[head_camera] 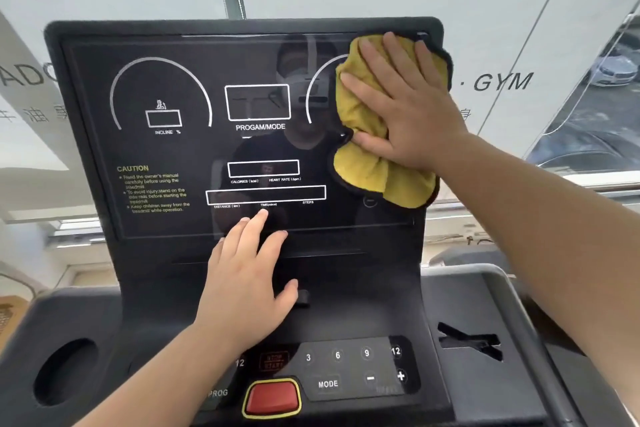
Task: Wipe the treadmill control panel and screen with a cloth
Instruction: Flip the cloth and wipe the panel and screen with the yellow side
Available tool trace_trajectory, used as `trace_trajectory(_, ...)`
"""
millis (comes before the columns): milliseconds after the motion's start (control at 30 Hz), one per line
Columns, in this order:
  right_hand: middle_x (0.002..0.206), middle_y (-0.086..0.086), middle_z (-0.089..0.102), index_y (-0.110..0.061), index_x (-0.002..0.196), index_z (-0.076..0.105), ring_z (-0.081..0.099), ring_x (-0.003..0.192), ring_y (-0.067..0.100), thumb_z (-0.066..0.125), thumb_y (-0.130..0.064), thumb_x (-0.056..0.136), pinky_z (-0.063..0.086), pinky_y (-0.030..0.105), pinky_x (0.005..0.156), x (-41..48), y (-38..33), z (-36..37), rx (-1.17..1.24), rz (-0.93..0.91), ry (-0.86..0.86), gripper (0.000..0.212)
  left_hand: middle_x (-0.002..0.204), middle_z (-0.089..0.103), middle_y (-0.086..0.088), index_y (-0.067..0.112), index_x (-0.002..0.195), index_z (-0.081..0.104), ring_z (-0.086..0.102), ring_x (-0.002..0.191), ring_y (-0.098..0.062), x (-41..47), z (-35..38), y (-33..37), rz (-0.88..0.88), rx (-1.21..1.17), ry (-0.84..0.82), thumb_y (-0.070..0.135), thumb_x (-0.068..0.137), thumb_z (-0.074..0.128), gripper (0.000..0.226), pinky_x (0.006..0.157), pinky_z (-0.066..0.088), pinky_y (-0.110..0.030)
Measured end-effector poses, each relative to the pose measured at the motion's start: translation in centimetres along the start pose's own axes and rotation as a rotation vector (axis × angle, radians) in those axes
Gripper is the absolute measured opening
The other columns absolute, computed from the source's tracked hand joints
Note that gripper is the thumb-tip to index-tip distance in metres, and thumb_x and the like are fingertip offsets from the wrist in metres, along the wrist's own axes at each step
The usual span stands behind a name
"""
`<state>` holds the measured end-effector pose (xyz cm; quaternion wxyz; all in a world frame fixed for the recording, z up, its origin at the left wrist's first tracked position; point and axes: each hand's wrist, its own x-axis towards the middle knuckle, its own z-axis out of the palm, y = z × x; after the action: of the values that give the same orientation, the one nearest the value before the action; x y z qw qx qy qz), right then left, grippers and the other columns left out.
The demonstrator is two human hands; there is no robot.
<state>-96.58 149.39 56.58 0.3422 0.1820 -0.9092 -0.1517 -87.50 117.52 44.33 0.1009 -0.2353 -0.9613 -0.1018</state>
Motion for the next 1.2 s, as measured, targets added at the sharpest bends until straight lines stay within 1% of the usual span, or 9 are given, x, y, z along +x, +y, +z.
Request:
trace_trajectory(167,0.172,0.011,0.016,-0.029,0.163,0.027,0.012,0.158,0.039,0.049,-0.061,0.093,0.005,0.059,0.127,-0.1,-3.2,0.7,0.075,0.335,0.094,0.079,0.159,0.039,-0.006,0.020,0.134,0.059,0.037,0.145,-0.032,-0.2,0.9,-0.6,0.011,-0.080,0.056,0.055,0.074,0.059,0.069,0.108,0.046,-0.053)
trace_trajectory(300,0.171,0.015,0.017,-0.025,0.162,0.029,0.011,0.157,0.041,0.051,-0.055,0.094,0.004,0.059,0.127,-5.1,-6.8,2.7,0.104,0.340,0.049,0.078,0.165,0.030,-0.004,0.021,0.135,0.058,0.030,0.151,-0.031,-0.7,1.7,-0.7,0.010,-0.120,0.067,0.057,0.076,0.055,0.069,0.111,0.041,-0.056)
trace_trajectory(467,0.172,0.011,0.006,-0.028,0.162,0.019,-0.004,0.158,0.035,0.043,-0.046,0.095,-0.007,0.056,0.127,-14.2,-12.3,5.4,0.140,0.367,-0.084,0.074,0.167,0.025,-0.004,0.022,0.137,0.054,0.024,0.154,-0.032,-0.9,1.8,-0.5,0.005,-0.134,0.045,0.056,0.076,0.055,0.070,0.113,0.038,-0.062)
trace_trajectory(533,0.172,0.011,-0.003,-0.025,0.162,0.017,-0.015,0.158,0.033,0.040,-0.045,0.094,-0.006,0.058,0.126,-17.4,-14.6,6.0,0.175,0.428,-0.146,0.074,0.167,0.025,-0.003,0.022,0.139,0.053,0.025,0.154,-0.031,-0.9,1.6,-0.7,0.004,-0.140,0.038,0.055,0.076,0.055,0.071,0.113,0.037,-0.062)
trace_trajectory(633,0.169,0.014,-0.024,-0.017,0.164,0.003,-0.024,0.155,0.037,0.037,-0.053,0.096,-0.003,0.066,0.122,-19.8,-17.9,5.9,0.188,0.498,-0.298,0.084,0.166,0.027,-0.003,0.021,0.141,0.051,0.026,0.153,-0.030,-0.8,1.4,-0.9,0.016,-0.135,0.038,0.053,0.077,0.057,0.072,0.114,0.037,-0.062)
trace_trajectory(733,0.166,0.022,-0.026,-0.009,0.162,-0.009,-0.021,0.155,0.042,0.030,-0.069,0.097,-0.009,0.061,0.124,-20.5,-20.4,4.8,0.175,0.544,-0.434,0.096,0.165,0.030,-0.004,0.021,0.144,0.049,0.028,0.152,-0.031,-1.2,1.3,-0.8,-0.013,-0.135,0.052,0.047,0.076,0.064,0.074,0.116,0.032,-0.063)
trace_trajectory(900,0.168,0.025,-0.014,-0.010,0.164,0.004,-0.013,0.157,0.044,0.028,-0.075,0.097,0.000,0.062,0.124,-21.6,-22.8,2.9,0.261,0.496,-0.592,0.097,0.155,0.043,-0.009,0.020,0.142,0.049,0.042,0.142,-0.035,-4.1,1.8,-0.4,-0.037,-0.182,0.100,0.049,0.079,0.059,0.070,0.110,0.038,-0.056)
trace_trajectory(1067,0.171,0.019,-0.012,-0.019,0.165,0.001,-0.017,0.157,0.039,0.018,-0.075,0.098,0.002,0.065,0.125,-21.8,-24.6,1.0,0.362,0.405,-0.705,0.089,0.141,0.055,-0.004,0.019,0.134,0.059,0.050,0.127,-0.027,-7.9,2.7,-0.3,-0.081,-0.183,0.065,0.050,0.078,0.058,0.064,0.103,0.041,-0.043)
trace_trajectory(1200,0.170,0.016,-0.017,-0.023,0.163,-0.007,-0.021,0.156,0.037,0.015,-0.076,0.098,-0.001,0.065,0.125,-21.4,-26.0,0.1,0.392,0.389,-0.742,0.086,0.111,0.064,0.001,0.018,0.114,0.070,0.059,0.100,-0.025,-9.6,3.5,-0.3,-0.060,-0.144,0.020,0.052,0.078,0.059,0.051,0.085,0.049,-0.039)
